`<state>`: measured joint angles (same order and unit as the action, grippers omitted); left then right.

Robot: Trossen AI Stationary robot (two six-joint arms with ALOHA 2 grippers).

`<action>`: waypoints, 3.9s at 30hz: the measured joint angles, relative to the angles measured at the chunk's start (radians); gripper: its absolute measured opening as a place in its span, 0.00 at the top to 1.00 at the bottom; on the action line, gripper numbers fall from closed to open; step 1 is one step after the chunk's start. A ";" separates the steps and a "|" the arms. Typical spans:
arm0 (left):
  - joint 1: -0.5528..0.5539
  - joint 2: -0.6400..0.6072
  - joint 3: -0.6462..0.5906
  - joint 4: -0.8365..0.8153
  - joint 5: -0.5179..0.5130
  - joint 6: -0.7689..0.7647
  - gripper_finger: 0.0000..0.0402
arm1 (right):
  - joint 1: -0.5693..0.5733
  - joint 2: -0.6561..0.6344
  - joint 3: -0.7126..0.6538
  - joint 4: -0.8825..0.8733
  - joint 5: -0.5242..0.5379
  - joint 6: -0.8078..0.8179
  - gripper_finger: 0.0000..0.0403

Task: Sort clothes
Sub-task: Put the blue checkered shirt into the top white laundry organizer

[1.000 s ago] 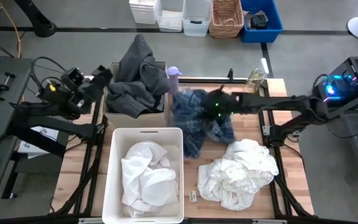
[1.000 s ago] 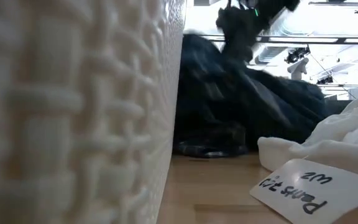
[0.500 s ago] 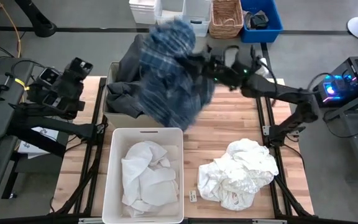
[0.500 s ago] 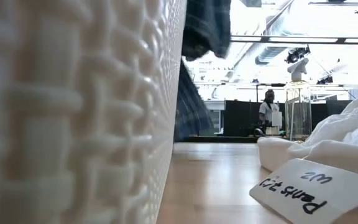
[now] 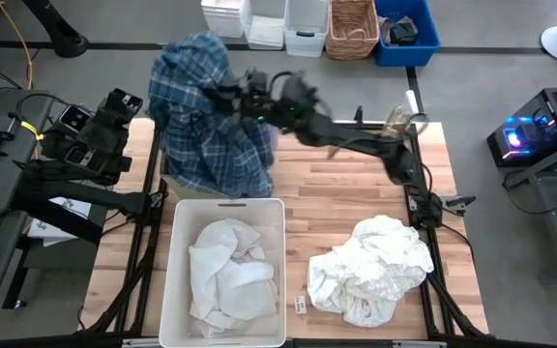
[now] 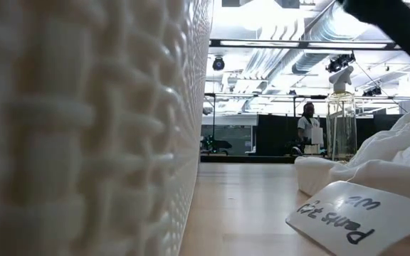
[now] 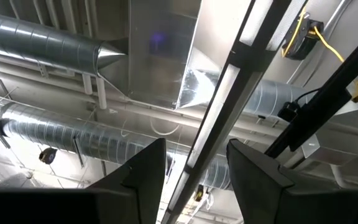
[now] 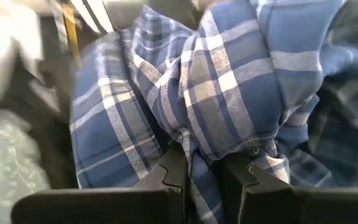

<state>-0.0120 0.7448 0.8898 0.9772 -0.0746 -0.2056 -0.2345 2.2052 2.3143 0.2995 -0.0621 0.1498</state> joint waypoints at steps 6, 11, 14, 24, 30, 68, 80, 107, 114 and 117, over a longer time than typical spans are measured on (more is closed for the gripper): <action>0.000 0.000 0.000 -0.009 0.000 -0.001 0.60 | -0.054 0.121 -0.038 -0.206 0.020 0.232 0.91; 0.000 0.000 0.000 -0.036 0.000 0.000 0.60 | -0.042 0.185 -0.038 -0.488 -0.168 0.337 0.91; 0.000 0.000 0.000 -0.071 -0.025 0.001 0.60 | -0.028 0.198 -0.037 -0.693 -0.208 0.334 0.91; 0.000 0.003 0.000 -0.127 -0.077 0.001 0.60 | 0.000 0.192 -0.033 -1.090 -0.051 0.187 0.40; 0.000 0.001 0.000 -0.127 -0.078 0.001 0.60 | -0.001 0.191 -0.033 -1.395 -0.134 0.160 0.29; 0.000 0.000 0.000 -0.115 -0.097 0.052 0.60 | -0.002 0.208 0.003 -1.377 -0.281 0.218 0.32; 0.000 0.001 0.000 -0.128 -0.096 0.053 0.60 | 0.007 -0.079 0.009 -1.161 -0.144 0.170 0.32; 0.000 -0.004 0.000 -0.179 -0.124 0.069 0.60 | 0.118 -0.737 -0.981 -1.067 -0.035 -0.038 0.32; 0.000 -0.004 0.000 -0.180 -0.172 0.069 0.60 | 0.118 -0.779 -1.434 -0.366 -0.079 0.132 0.32; 0.000 -0.004 0.000 -0.180 -0.200 0.062 0.60 | 0.105 -0.783 -1.553 -0.139 -0.123 0.224 0.32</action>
<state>-0.0116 0.7410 0.8894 0.7969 -0.2748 -0.1441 -0.1298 1.4217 0.7612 0.1608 -0.1849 0.3739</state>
